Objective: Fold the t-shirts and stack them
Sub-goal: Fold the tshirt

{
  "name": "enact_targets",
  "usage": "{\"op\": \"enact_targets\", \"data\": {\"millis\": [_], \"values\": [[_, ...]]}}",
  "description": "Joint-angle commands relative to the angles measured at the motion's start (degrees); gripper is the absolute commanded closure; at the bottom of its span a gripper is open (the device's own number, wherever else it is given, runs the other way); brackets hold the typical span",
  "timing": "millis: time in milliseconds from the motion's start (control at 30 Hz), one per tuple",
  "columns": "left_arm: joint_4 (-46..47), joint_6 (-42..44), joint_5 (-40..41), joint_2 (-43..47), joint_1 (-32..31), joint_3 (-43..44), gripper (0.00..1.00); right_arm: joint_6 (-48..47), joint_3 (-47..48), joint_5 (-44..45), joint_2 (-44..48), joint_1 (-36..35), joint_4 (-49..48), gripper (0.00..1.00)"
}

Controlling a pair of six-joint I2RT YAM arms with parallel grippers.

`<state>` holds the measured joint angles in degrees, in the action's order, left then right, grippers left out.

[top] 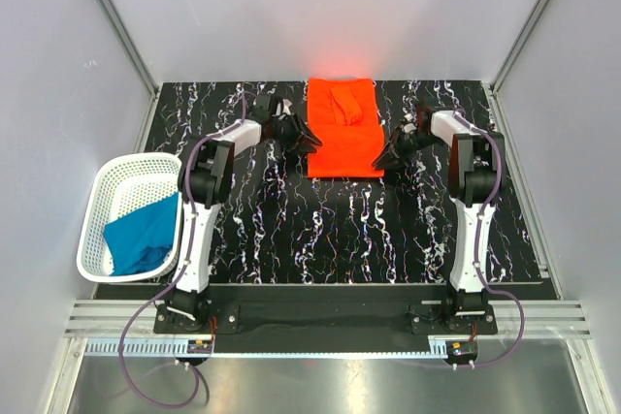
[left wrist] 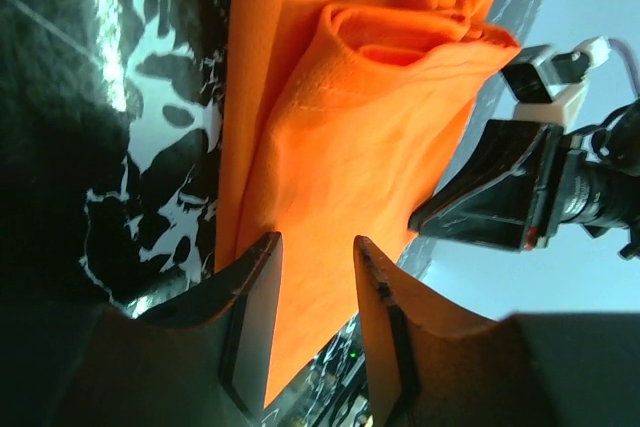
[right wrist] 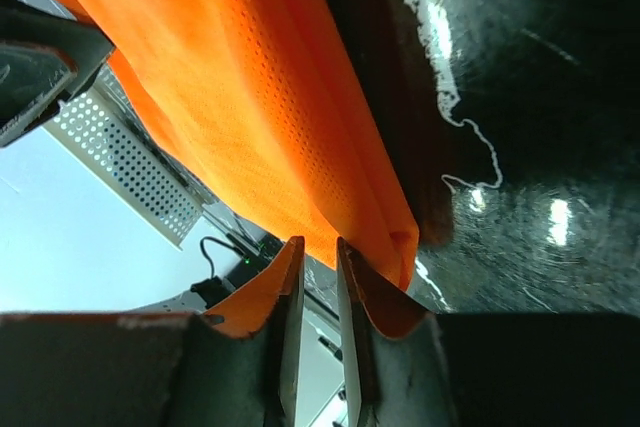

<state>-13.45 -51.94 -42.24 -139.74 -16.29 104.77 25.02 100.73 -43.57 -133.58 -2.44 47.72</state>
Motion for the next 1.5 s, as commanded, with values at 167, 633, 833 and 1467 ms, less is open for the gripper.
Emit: {"op": "enact_targets", "data": {"millis": [167, 633, 833, 1467], "values": [[-3.0, 5.3, 0.7, 13.9, -3.5, -3.2, 0.58, -0.5, 4.1, 1.6, 3.9, 0.4, -0.3, 0.71], [-1.0, 11.2, 3.8, 16.3, -5.6, -23.0, 0.63, 2.6, 12.2, -0.5, -1.7, 1.4, -0.4, 0.64], [-1.0, 13.0, 4.6, 16.8, -5.7, -27.8, 0.65, 5.9, 21.6, -0.5, -6.8, 4.0, -0.1, 0.63], [-0.7, 15.2, 10.6, 13.6, -0.7, -7.2, 0.39, -1.2, 36.5, 3.5, -16.5, 5.1, 3.0, 0.46]]}}
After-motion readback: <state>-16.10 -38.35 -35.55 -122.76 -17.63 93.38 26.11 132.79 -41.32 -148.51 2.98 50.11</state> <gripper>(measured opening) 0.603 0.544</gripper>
